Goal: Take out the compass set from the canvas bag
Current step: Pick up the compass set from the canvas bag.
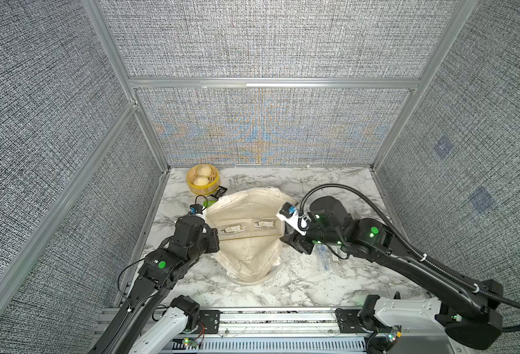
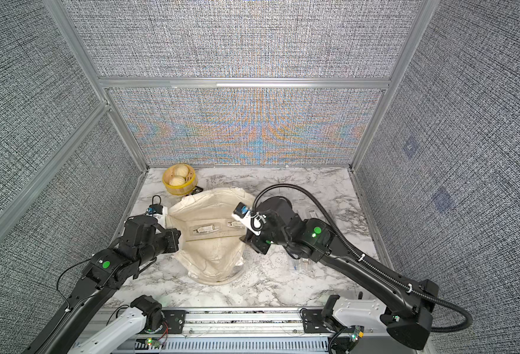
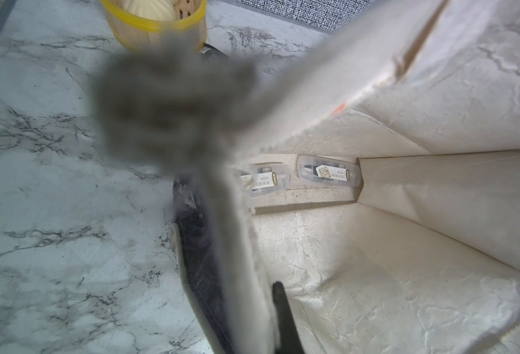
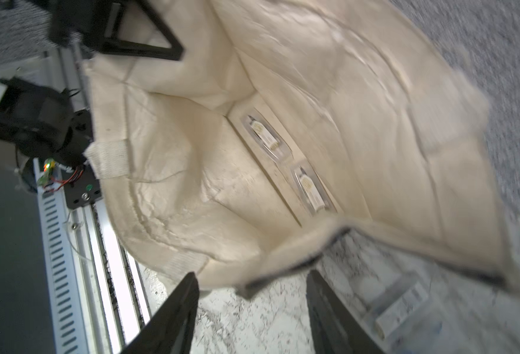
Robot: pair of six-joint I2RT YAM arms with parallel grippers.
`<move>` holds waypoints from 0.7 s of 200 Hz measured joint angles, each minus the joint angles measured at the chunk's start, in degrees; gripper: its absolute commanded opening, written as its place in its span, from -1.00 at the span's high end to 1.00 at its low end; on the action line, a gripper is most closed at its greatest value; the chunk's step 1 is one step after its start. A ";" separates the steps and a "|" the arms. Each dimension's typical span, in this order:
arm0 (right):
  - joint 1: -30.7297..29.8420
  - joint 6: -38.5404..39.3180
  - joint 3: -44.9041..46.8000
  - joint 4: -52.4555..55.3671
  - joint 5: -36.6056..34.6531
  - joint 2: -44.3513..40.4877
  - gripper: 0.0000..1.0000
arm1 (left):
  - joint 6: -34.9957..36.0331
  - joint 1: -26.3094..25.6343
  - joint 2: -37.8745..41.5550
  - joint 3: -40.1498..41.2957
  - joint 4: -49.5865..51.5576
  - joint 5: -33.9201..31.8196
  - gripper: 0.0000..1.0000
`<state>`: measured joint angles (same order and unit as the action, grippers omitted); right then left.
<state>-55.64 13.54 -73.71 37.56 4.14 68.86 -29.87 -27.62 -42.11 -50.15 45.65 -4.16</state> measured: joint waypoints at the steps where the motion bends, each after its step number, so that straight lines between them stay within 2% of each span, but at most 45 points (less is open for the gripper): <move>1: -0.26 0.68 -0.02 -0.33 0.22 0.20 -0.15 | -0.07 0.00 0.07 0.00 0.09 -0.02 1.00; 42: -2.93 18.05 -5.79 -6.10 5.68 13.77 -0.13 | -0.63 0.00 0.68 0.02 2.29 -1.60 1.00; 80: -2.84 30.40 -11.87 -8.24 4.22 30.45 -0.11 | -1.73 0.00 -0.70 -0.90 3.06 -3.06 1.00; 104: -1.75 35.06 -17.31 -8.41 2.34 39.98 -0.11 | -2.14 0.00 -1.90 -2.10 3.67 -3.58 1.00; 140: 0.70 37.64 -24.87 -8.15 3.87 49.55 -0.12 | -2.29 0.00 -2.67 -3.63 4.26 -3.96 1.00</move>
<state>-54.94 51.18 -98.59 29.41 8.01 118.41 -32.16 -27.62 -44.77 -53.78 49.91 -8.12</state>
